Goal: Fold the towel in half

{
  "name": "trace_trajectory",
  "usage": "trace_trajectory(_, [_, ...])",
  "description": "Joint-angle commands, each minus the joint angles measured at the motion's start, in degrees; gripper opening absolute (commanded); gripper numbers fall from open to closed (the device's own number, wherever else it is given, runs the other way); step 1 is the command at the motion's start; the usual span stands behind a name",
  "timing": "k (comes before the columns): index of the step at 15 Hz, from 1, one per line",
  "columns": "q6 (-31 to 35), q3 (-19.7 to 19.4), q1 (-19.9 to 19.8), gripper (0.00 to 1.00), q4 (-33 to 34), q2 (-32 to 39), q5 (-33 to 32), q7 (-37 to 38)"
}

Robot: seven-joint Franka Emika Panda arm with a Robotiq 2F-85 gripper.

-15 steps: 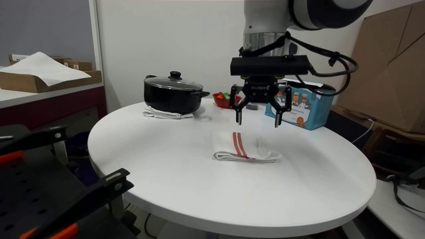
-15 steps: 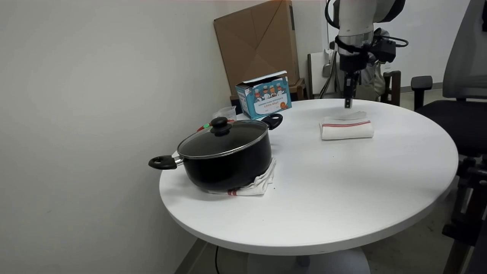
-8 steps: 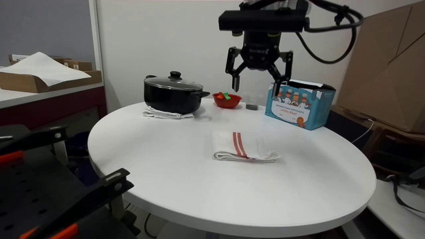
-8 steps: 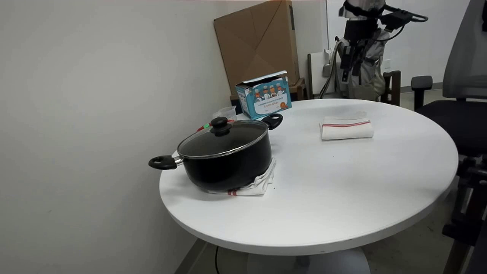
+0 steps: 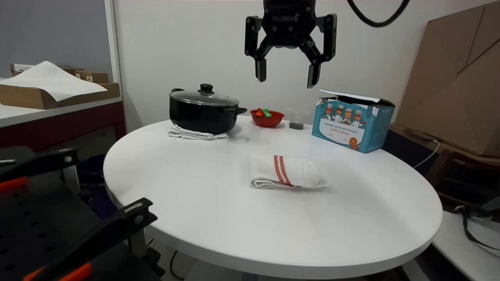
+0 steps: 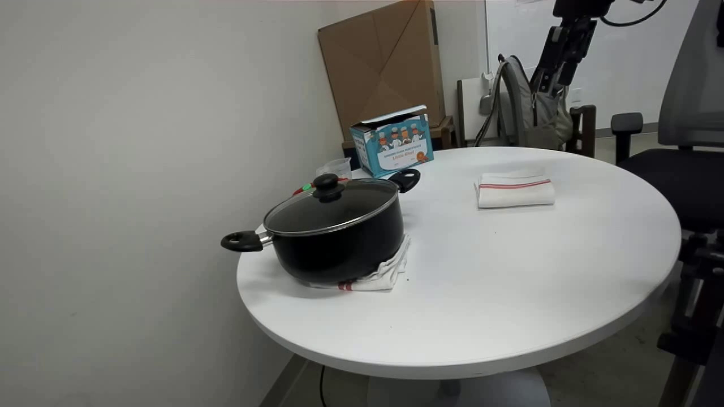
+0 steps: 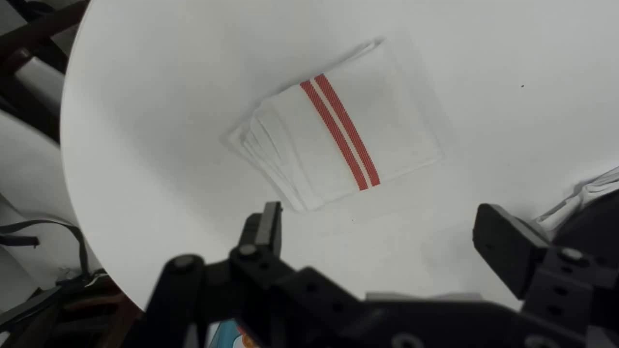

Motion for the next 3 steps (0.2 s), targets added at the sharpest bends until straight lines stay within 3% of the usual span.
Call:
trace_trajectory(1, [-0.7,-0.1,0.4,1.0,-1.5,-1.7,-0.6,0.3])
trace_trajectory(3, [-1.4,-0.1,0.6,1.0,-3.0,-3.4,-0.8,0.3])
